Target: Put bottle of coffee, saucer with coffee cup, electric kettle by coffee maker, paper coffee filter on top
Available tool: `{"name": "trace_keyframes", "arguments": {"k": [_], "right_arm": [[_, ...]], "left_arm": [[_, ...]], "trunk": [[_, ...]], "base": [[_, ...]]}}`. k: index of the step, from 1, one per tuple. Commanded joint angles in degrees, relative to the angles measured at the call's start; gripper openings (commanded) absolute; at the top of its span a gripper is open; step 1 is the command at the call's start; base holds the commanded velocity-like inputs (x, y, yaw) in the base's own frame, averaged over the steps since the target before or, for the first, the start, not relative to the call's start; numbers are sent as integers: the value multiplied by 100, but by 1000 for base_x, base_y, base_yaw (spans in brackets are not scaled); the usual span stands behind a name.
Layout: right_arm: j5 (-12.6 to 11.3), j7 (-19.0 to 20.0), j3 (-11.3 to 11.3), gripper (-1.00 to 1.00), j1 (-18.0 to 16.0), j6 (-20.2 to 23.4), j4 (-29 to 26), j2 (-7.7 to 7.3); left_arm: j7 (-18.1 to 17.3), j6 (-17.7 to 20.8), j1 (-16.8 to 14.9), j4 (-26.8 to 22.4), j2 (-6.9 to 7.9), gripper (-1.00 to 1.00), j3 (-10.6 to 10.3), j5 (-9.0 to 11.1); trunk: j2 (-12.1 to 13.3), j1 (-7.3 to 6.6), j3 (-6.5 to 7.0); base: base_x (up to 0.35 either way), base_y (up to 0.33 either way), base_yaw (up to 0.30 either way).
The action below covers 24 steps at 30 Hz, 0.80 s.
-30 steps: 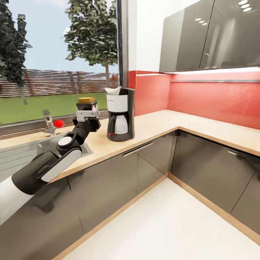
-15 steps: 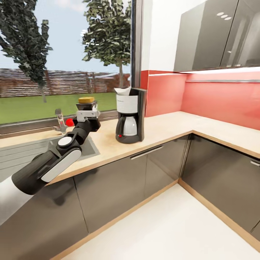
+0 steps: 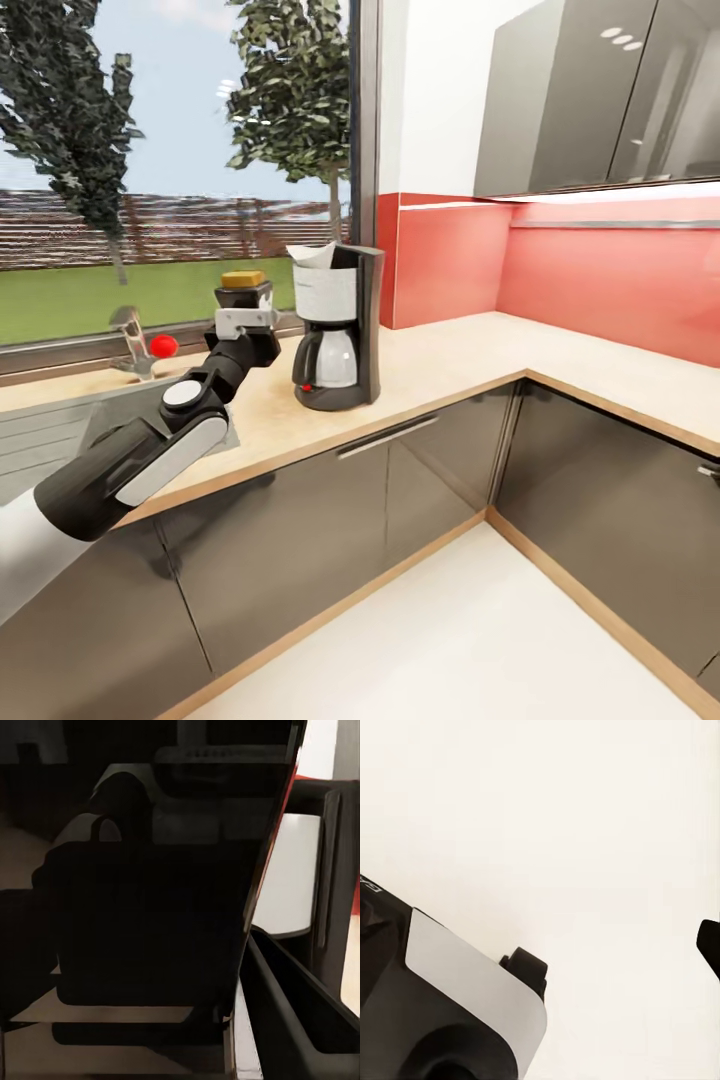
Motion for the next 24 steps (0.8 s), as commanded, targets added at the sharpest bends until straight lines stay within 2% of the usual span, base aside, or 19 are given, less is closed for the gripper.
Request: {"name": "trace_keyframes", "arguments": {"k": [1, 6, 9, 12, 20, 23, 24], "right_arm": [[28, 21, -21, 100, -3, -19, -1, 0], [22, 10, -37, 100, -3, -22, -1, 0], [22, 11, -40, 100, -3, -20, -1, 0], [22, 10, -46, 100, -3, -18, -1, 0], [22, 13, -48, 100, -3, -18, -1, 0], [22, 15, -48, 100, -3, -18, -1, 0], [22, 15, -43, 100, -3, -18, -1, 0]], "left_arm": [[36, 29, -11, -9, 4, -100, -18, 6], [54, 25, -11, -9, 3, -100, -102, 6], [278, 18, -11, -12, -8, -100, -146, 6], [525, 9, -11, -16, -53, -100, -225, 6], [687, -44, -11, -15, -123, -100, -263, 13], [944, -368, 71, -14, -133, -100, -359, 16], [1067, -569, 111, -5, -136, -100, -531, 112]], "trunk": [[-3, 1, -6], [-3, 1, -6], [-3, 1, -6], [-3, 1, -6], [-3, 1, -6], [-3, 1, -6], [-3, 1, -6]], "base": [[60, -72, 10], [-61, -79, 181], [-215, -168, 157], [-172, -132, 51], [-38, -29, 10], [-4, -3, 1], [-1, -1, 0]]}}
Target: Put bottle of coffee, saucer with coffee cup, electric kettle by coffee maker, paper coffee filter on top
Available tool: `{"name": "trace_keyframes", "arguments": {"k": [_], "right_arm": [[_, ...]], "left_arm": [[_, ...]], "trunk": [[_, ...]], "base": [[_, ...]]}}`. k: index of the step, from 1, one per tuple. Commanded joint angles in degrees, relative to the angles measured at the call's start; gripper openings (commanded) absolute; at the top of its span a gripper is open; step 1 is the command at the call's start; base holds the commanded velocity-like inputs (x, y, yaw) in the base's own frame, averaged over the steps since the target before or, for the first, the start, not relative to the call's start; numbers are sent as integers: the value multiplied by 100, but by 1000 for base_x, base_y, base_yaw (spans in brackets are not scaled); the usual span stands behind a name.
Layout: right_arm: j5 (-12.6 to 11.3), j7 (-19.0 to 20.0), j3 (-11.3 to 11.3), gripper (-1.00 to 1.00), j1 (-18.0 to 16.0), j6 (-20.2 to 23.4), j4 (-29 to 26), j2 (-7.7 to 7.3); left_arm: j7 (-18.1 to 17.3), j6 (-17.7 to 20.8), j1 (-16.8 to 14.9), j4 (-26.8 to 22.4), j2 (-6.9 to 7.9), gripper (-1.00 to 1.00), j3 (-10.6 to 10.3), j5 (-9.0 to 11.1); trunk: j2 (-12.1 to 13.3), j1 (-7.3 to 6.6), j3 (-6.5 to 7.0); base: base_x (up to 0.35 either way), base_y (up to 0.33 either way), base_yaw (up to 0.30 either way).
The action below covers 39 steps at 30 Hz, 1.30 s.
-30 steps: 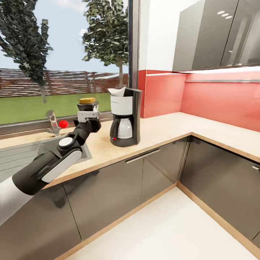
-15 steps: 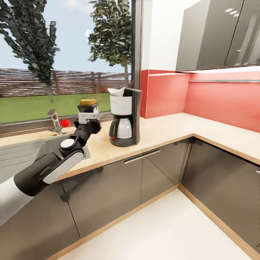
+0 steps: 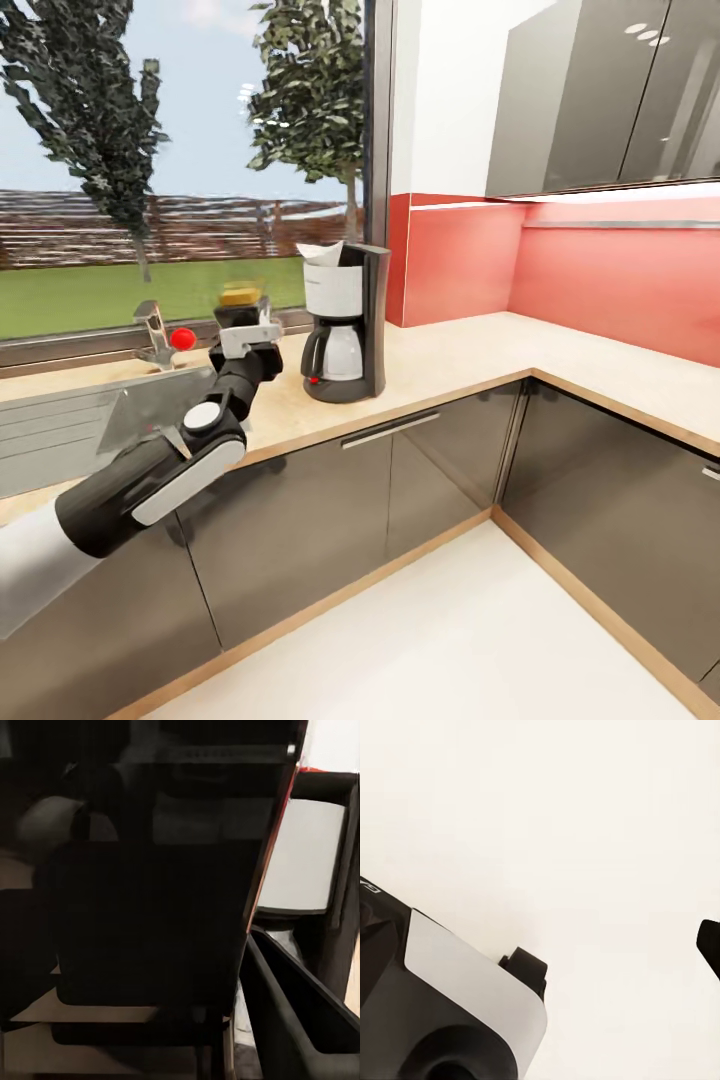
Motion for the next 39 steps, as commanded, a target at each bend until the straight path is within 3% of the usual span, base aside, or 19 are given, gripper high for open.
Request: {"name": "trace_keyframes", "arguments": {"k": [1, 5, 6, 9, 11, 19, 26, 39], "right_arm": [[33, 24, -20, 100, -3, -19, -2, 0], [33, 31, -17, 100, -3, -19, -2, 0], [33, 31, -24, 100, -3, -19, -2, 0], [33, 30, -25, 100, -3, -19, -2, 0], [33, 25, -25, 100, -3, -19, -2, 0], [37, 24, -25, 100, -3, -19, -2, 0], [39, 24, -25, 100, -3, -19, -2, 0], [39, 24, -25, 100, -3, -19, -2, 0]], "left_arm": [[58, 8, -6, 0, 4, -100, -50, 22], [123, -181, 20, 192, 3, -100, -174, 264], [133, -394, 21, 370, 2, -100, -331, 308], [133, -523, 23, 467, 2, -100, -368, 320], [133, -652, 54, 582, 2, -100, -432, 462], [133, -708, 79, 751, -2, -100, -625, 509], [133, -1156, 281, 1040, -84, -100, -647, 507], [125, -1235, 377, 1179, -113, -100, -670, 512]], "trunk": [[-4, -1, -5], [-4, -1, -5], [-4, -1, -5], [-4, -1, -5], [-4, -1, -5], [-4, -1, -5], [-4, -1, -5], [-4, -1, -5]], "base": [[0, 0, 0], [0, 0, 0], [0, 0, 0], [9, 0, 0], [39, -8, 0], [108, -37, 0], [21, -6, 0], [2, 0, 0]]}}
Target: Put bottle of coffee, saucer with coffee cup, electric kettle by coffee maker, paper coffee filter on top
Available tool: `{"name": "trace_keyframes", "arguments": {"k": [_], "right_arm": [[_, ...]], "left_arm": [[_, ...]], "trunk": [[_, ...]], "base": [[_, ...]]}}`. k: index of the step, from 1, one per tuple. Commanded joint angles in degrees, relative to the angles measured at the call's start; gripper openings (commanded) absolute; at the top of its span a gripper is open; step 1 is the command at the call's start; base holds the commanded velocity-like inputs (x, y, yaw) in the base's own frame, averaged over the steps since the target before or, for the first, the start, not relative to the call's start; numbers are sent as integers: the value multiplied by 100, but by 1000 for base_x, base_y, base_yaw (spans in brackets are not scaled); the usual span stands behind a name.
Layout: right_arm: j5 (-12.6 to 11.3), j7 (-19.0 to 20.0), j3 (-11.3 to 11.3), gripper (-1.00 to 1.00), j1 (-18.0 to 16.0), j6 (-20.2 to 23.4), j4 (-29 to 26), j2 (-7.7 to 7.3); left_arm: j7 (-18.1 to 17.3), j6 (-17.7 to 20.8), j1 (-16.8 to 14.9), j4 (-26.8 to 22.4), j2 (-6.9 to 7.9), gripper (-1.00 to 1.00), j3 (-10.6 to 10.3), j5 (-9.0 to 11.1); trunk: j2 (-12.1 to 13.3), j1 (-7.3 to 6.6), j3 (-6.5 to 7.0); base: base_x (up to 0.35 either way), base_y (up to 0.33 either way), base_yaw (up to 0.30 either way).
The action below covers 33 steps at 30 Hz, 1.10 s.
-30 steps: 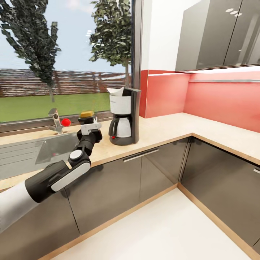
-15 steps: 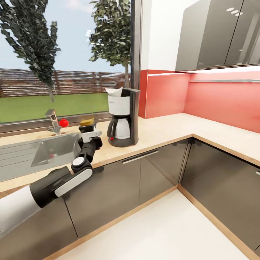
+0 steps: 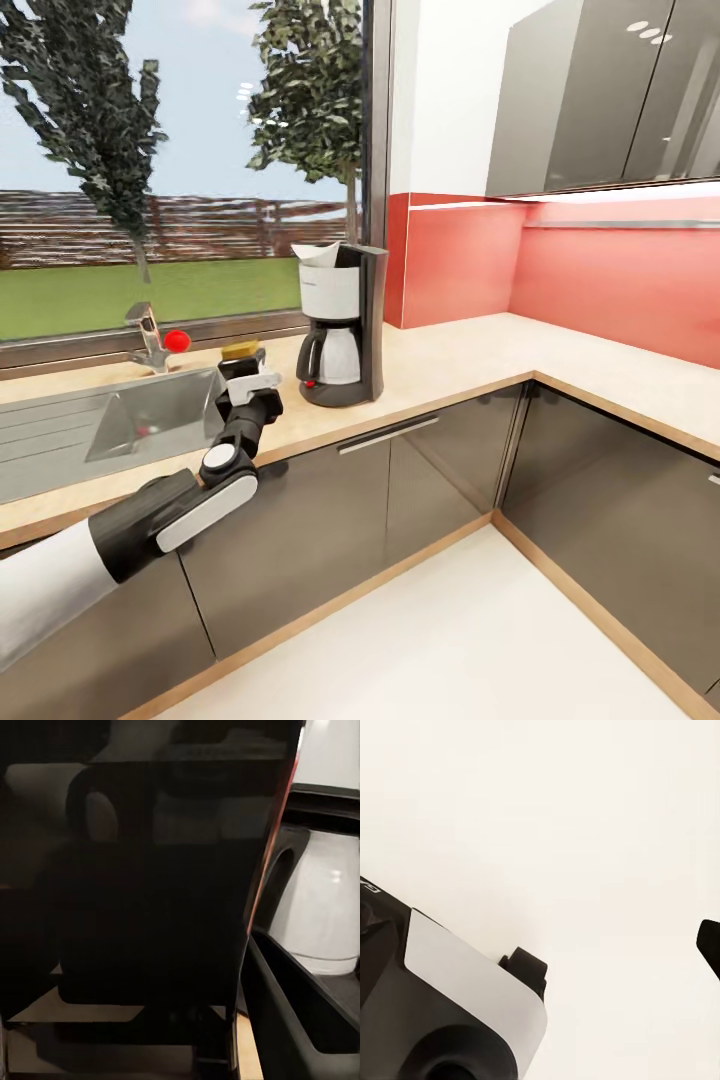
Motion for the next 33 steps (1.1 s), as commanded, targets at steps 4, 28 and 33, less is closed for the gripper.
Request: {"name": "trace_keyframes", "arguments": {"k": [4, 28, 33], "right_arm": [[33, 24, -21, 100, -3, -19, -1, 0], [35, 24, -21, 100, -3, -19, -1, -1], [36, 24, -21, 100, -3, -19, -1, 0]], "left_arm": [[17, -47, -5, -4, 4, -100, -22, 43], [21, -349, 192, 180, -4, -100, -215, 48], [17, -380, 215, 517, -196, -100, -217, 46]], "trunk": [[-4, 0, -6], [-4, 0, -6], [-4, 0, -6]], "base": [[137, 0, 0], [92, 0, 0], [1, 0, 0]]}}
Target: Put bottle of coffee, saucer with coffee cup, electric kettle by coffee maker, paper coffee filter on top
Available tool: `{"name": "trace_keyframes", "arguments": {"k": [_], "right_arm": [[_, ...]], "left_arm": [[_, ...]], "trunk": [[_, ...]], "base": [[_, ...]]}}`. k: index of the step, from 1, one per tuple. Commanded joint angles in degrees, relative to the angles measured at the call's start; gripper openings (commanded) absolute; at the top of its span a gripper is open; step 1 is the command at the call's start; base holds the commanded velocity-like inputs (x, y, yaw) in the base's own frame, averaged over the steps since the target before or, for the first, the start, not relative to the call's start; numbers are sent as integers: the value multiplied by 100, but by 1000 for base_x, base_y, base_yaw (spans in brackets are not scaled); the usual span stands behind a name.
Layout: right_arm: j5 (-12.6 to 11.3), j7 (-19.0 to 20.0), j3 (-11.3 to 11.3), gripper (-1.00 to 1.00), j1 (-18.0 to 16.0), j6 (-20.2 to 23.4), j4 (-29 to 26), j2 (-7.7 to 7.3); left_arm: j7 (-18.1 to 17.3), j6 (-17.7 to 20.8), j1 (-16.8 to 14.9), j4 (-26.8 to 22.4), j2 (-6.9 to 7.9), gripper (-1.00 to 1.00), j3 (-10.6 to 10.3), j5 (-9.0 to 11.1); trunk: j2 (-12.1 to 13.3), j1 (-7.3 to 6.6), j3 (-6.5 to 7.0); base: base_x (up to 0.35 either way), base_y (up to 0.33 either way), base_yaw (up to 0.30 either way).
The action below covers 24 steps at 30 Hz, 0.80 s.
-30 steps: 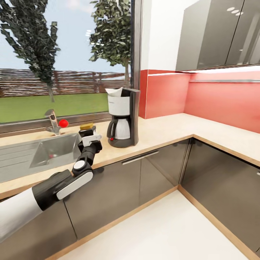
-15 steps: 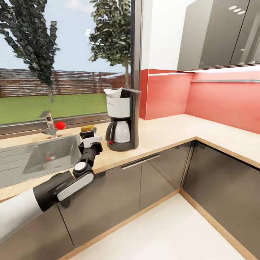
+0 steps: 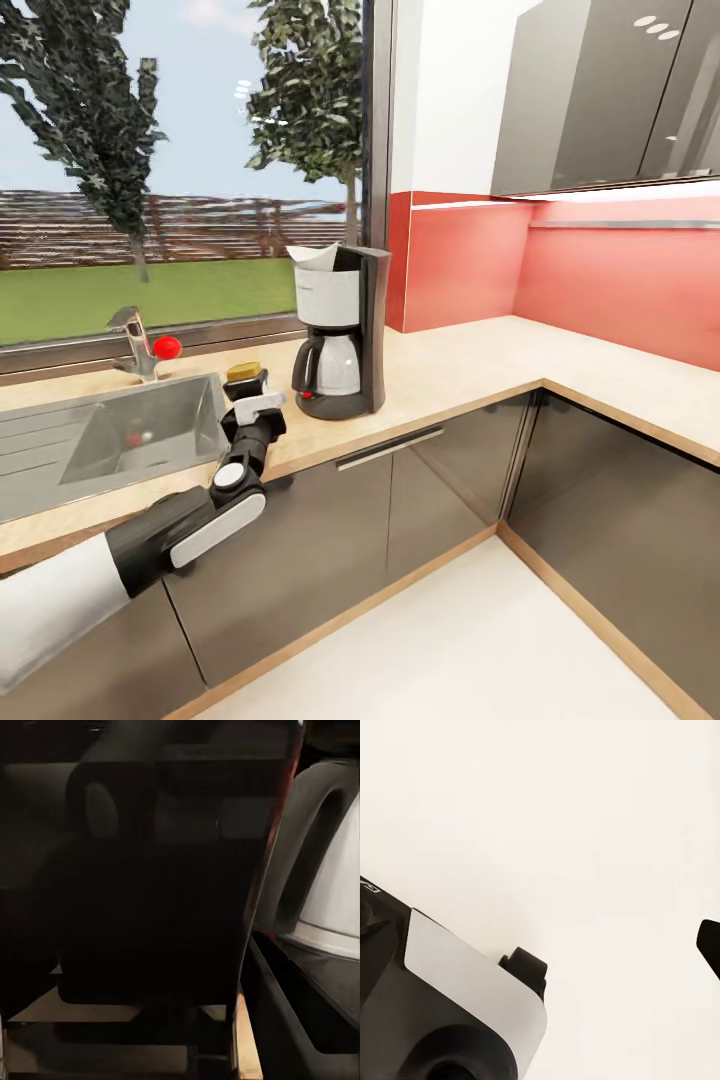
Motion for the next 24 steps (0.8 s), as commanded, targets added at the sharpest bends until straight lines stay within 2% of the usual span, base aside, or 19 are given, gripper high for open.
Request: {"name": "trace_keyframes", "arguments": {"k": [1, 5, 13, 20, 24], "right_arm": [[32, 24, -21, 100, -3, -19, -1, 0], [32, 24, -21, 100, -3, -19, -1, 0], [32, 24, -21, 100, -3, -19, -1, 0], [32, 24, -20, 100, -3, -19, -1, 0], [33, 24, -19, 100, -3, -19, -1, 0]], "left_arm": [[15, -48, -12, 72, -43, -100, -21, 30], [15, -49, -12, 240, -183, -100, -20, 30], [15, -49, -11, 276, -209, -100, -20, 29], [15, -49, -11, 277, -210, -100, -20, 28], [15, -49, -11, 277, -210, -100, -20, 25]], "trunk": [[-4, -1, -6], [-4, -1, -6], [-4, -1, -6], [-4, -1, -6], [-4, -1, -6]], "base": [[0, 0, 0], [0, 0, 0], [0, 0, 5], [0, -1, 110], [58, -128, 24]]}}
